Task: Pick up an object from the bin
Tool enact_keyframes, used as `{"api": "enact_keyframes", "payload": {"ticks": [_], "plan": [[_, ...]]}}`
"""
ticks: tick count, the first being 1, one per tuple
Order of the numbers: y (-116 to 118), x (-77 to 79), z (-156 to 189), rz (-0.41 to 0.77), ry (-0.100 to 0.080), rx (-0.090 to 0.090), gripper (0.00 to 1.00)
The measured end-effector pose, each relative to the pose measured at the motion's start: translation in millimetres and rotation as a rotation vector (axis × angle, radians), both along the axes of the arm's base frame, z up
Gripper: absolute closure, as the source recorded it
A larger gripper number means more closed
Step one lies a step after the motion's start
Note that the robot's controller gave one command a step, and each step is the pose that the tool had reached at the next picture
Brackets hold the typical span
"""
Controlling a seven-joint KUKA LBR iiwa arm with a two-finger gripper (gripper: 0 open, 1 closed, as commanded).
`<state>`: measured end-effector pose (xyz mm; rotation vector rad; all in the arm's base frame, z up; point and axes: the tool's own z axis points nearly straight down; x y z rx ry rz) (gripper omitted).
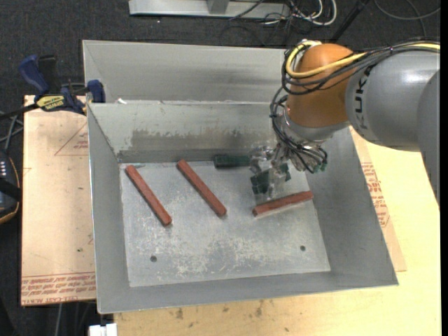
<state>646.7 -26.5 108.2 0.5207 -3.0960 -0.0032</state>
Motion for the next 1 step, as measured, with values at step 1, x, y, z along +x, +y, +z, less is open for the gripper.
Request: {"api": "enact_keyframes", "payload": {"ticks": [1], "plan": [[-29.2,-79.3,121.9,0.035,-0.005,-0.001,1.00]]}}
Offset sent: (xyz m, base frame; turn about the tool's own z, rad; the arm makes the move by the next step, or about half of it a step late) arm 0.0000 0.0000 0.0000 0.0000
